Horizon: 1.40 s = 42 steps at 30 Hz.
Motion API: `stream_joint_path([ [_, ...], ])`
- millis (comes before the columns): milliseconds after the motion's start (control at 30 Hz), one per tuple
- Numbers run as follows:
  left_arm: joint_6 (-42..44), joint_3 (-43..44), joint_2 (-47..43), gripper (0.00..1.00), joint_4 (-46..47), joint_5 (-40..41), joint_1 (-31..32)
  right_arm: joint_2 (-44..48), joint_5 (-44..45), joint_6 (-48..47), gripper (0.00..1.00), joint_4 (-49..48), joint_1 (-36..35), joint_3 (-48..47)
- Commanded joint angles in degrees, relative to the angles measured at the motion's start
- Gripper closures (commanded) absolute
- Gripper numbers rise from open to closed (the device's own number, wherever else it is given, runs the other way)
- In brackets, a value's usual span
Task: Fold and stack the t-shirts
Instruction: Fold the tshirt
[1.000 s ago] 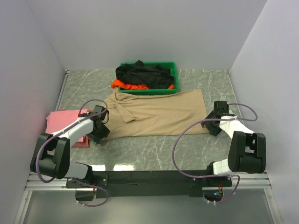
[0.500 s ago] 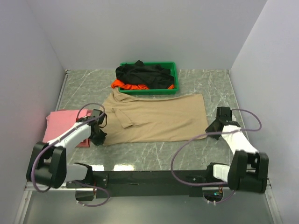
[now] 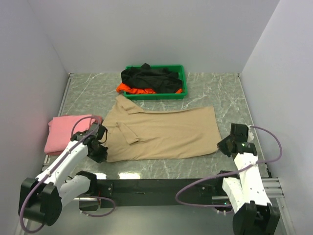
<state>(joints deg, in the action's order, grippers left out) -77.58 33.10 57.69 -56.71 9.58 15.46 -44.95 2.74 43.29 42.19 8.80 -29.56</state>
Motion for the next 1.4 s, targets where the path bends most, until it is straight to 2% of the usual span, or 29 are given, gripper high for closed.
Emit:
stream_joint_path([
  [0, -4.5, 3.0, -2.2, 0.99, -8.6, 2.3, 0.3, 3.4, 1.4, 3.6, 1.00, 4.2, 0.3, 0.1],
  [167, -6.3, 2.8, -1.6, 0.99, -9.9, 1.1, 1.6, 6.7, 2.2, 4.8, 0.98, 6.9, 0.4, -0.3],
  [233, -9.3, 3.1, -1.4, 0.99, -11.5, 2.2, 3.1, 8.0, 2.4, 5.6, 0.94, 7.4, 0.3, 0.6],
  [267, -10.6, 3.0, -2.0, 0.93, -11.7, 2.6, 3.3, 8.6, 2.4, 6.2, 0.86, 7.2, 0.4, 1.2],
  [300, -11.5, 3.0, -2.8, 0.83, -11.4, 2.6, 3.3, 8.7, 1.9, 6.3, 0.80, 6.6, 0.4, 2.0],
  [333, -12.1, 3.1, -4.8, 0.71, -11.8, 3.0, 3.4, 9.0, 1.7, 6.4, 0.70, 6.6, 0.3, 2.1],
  [367, -12.9, 3.6, -5.9, 0.48, -12.7, 3.4, 3.4, 9.2, 1.5, 6.2, 0.63, 6.5, 0.4, 2.4],
  [400, -13.7, 4.2, -7.1, 0.37, -13.7, 4.8, 3.3, 9.2, 1.4, 5.8, 0.52, 6.5, 0.3, 2.1],
  [433, -14.1, 4.6, -9.4, 0.18, -14.0, 5.4, 3.4, 9.3, 2.0, 5.7, 0.30, 6.9, 0.3, 1.7],
  [467, -14.3, 5.6, -10.4, 0.08, -14.8, 5.9, 3.3, 9.4, 1.7, 5.4, 0.17, 6.8, 0.3, 1.0],
  [500, -14.7, 6.2, -11.3, 0.01, -15.1, 6.8, 3.4, 9.5, 1.6, 5.1, 0.12, 6.4, 0.4, 0.4],
  [600, -13.5, 8.1, -13.0, 0.01, -14.1, 7.6, 3.4, 10.0, 2.4, 3.8, 0.10, 6.1, 0.3, -2.9],
  [667, -10.9, 9.2, -12.0, 0.01, -10.9, 6.3, 3.4, 10.0, 1.0, 1.7, 0.10, 5.3, 0.3, -5.0],
  [700, -7.4, 9.3, -11.2, 0.01, -6.1, 5.3, 3.6, 9.8, 0.3, 0.8, 0.09, 4.3, 0.3, -5.6],
  [767, -4.9, 9.8, -6.8, 0.01, -1.7, 1.9, 4.7, 9.6, -1.4, -1.0, 0.09, 3.3, 0.1, -6.6],
  [900, -2.1, 13.3, 3.7, 0.01, 7.8, 0.5, 13.4, 8.4, -5.2, -2.6, 0.08, -3.1, -3.2, -5.3],
  [967, -0.7, 15.7, 9.8, 0.01, 12.3, -0.4, 15.3, 6.6, -5.1, -2.3, 0.07, -5.9, -5.8, -4.7],
  [1133, 2.3, 17.4, 20.6, 0.01, 20.7, -5.1, 17.3, -1.6, -0.5, -2.6, 0.07, -8.1, -15.3, -5.4],
  [1367, 3.4, 19.9, 28.9, 0.01, 24.8, -6.9, 18.6, -3.9, 0.6, -4.0, 0.06, -9.9, -16.1, -6.6],
])
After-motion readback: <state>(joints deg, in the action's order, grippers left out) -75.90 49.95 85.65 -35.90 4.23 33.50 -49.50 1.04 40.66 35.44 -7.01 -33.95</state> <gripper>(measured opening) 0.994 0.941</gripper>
